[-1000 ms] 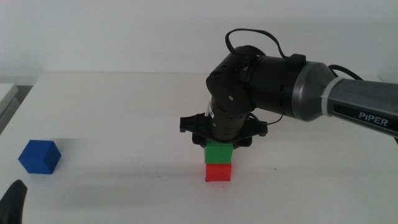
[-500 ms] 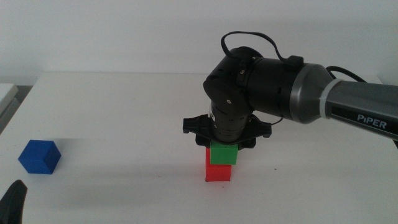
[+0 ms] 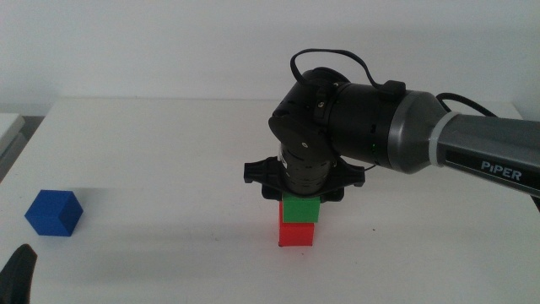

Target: Stack red cubes first, then green, then blue cubes in a specific spot.

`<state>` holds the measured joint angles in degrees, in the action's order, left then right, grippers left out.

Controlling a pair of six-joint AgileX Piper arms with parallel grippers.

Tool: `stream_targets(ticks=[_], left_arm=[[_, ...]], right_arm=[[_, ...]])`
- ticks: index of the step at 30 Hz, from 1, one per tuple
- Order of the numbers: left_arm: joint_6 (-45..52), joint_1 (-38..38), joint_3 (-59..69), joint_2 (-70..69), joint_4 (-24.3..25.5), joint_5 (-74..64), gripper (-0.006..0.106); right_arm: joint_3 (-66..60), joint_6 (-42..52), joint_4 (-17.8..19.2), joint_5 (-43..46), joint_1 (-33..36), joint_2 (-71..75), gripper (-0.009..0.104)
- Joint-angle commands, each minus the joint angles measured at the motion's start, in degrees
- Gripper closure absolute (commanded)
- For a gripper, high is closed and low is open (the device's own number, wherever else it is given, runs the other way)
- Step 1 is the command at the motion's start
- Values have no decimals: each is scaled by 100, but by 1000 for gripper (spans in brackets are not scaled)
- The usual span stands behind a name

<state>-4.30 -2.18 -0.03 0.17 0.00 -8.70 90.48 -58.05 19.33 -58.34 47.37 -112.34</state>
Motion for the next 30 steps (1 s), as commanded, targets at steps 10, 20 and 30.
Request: stream_targets(ticks=[10, 20, 30], left_arm=[[-8, -17, 3, -17, 0, 58, 7], [-8, -17, 3, -17, 0, 58, 7], [-8, -17, 3, -17, 0, 58, 7]], right_arm=[[-26, -20, 218, 20, 88, -73, 83], [-26, -108, 218, -12, 124, -73, 59], [-26, -82, 198, -38, 124, -73, 23]])
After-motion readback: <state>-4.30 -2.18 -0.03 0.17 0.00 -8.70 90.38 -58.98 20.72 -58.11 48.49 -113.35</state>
